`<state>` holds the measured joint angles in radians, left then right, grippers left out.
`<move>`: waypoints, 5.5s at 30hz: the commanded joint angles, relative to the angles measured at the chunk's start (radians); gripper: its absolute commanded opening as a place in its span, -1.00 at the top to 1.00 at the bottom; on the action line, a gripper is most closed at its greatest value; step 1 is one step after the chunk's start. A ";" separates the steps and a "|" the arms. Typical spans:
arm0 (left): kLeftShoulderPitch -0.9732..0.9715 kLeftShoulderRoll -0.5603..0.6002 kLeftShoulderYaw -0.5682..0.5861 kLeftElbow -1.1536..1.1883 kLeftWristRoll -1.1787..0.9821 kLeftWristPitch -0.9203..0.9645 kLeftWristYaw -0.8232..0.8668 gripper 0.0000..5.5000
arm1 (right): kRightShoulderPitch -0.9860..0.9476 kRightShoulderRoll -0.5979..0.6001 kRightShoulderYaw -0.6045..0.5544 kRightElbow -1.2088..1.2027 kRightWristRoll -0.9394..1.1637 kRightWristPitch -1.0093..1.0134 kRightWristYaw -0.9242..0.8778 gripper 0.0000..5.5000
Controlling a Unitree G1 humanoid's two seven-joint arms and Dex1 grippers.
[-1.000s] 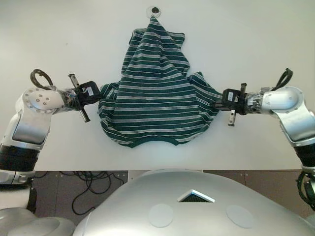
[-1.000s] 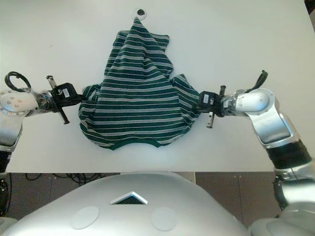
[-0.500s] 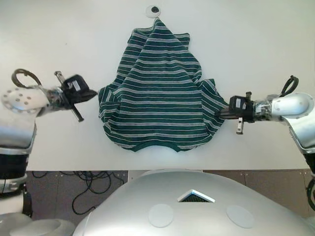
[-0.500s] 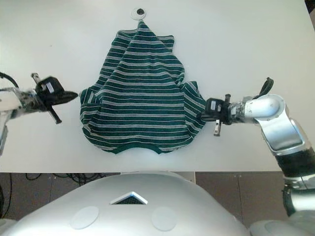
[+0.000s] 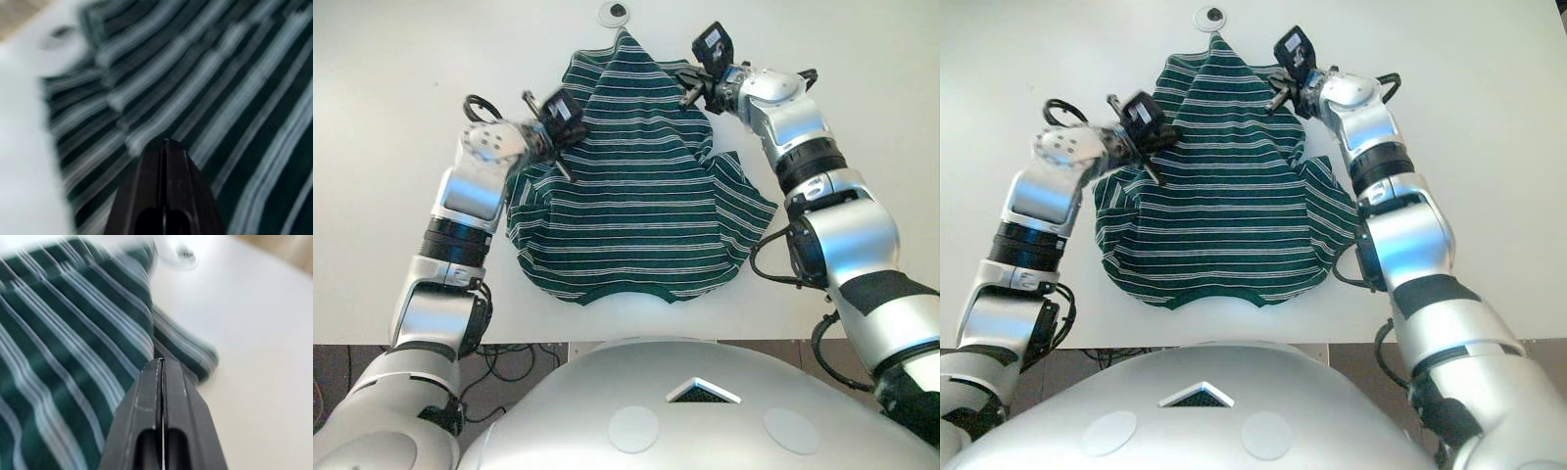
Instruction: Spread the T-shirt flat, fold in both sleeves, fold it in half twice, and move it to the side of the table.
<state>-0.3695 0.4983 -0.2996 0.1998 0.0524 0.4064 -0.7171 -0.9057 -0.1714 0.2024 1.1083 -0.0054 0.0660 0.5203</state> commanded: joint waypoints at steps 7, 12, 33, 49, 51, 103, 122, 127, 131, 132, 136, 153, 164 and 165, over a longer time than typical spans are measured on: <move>0.068 0.025 -0.023 -0.047 0.034 0.045 -0.007 0.99 | -0.070 0.025 0.009 0.194 -0.119 -0.012 -0.030 1.00; 0.077 0.028 -0.020 -0.056 0.039 0.051 -0.010 0.99 | -0.064 0.040 -0.010 0.205 -0.138 -0.018 -0.037 1.00; 0.039 -0.054 0.136 -0.088 -0.017 0.018 0.121 0.99 | -0.045 -0.054 -0.163 0.126 -0.081 -0.172 -0.079 1.00; -0.426 -0.193 0.318 0.787 -0.121 -0.155 0.179 0.99 | 0.504 -0.197 0.176 -0.806 -0.092 0.404 0.397 1.00; -0.433 -0.198 0.321 0.867 -0.114 -0.182 0.180 0.99 | 0.493 -0.203 0.176 -0.806 -0.083 0.410 0.393 1.00; -0.423 -0.137 0.334 1.026 -0.022 -0.308 0.149 0.99 | 0.324 -0.301 0.188 -0.500 -0.166 0.150 0.272 1.00; -0.197 -0.253 0.450 0.502 -0.330 0.210 0.137 0.59 | 0.416 -0.249 0.095 -0.793 -0.043 0.263 0.310 0.63; -0.235 -0.256 0.511 0.580 -0.377 0.237 0.181 0.57 | 0.469 -0.270 0.119 -0.806 -0.074 0.291 0.317 0.63; -0.280 -0.257 0.615 0.611 -0.490 0.323 0.177 0.57 | 0.500 -0.283 0.146 -0.793 -0.111 0.288 0.322 0.63; -0.289 -0.260 0.633 0.608 -0.514 0.345 0.172 0.57 | 0.503 -0.282 0.147 -0.788 -0.116 0.287 0.317 0.63; -0.294 -0.263 0.652 0.606 -0.545 0.378 0.181 0.57 | 0.499 -0.280 0.149 -0.775 -0.112 0.286 0.305 0.63; -0.314 -0.286 0.633 0.683 -0.537 0.357 0.187 0.68 | 0.482 -0.273 0.157 -0.724 -0.117 0.260 0.278 0.63; -0.246 -0.335 0.393 0.377 -0.393 0.222 0.158 0.99 | 0.492 -0.277 0.164 -0.716 -0.123 0.257 0.255 0.63; -0.242 -0.348 0.359 0.336 -0.378 0.223 0.161 0.99 | 0.492 -0.278 0.168 -0.713 -0.126 0.264 0.254 0.63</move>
<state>-0.6255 0.1669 0.1095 0.6077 -0.3536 0.6273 -0.5604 -0.4495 -0.4411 0.3443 0.3524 -0.0864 0.2856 0.7786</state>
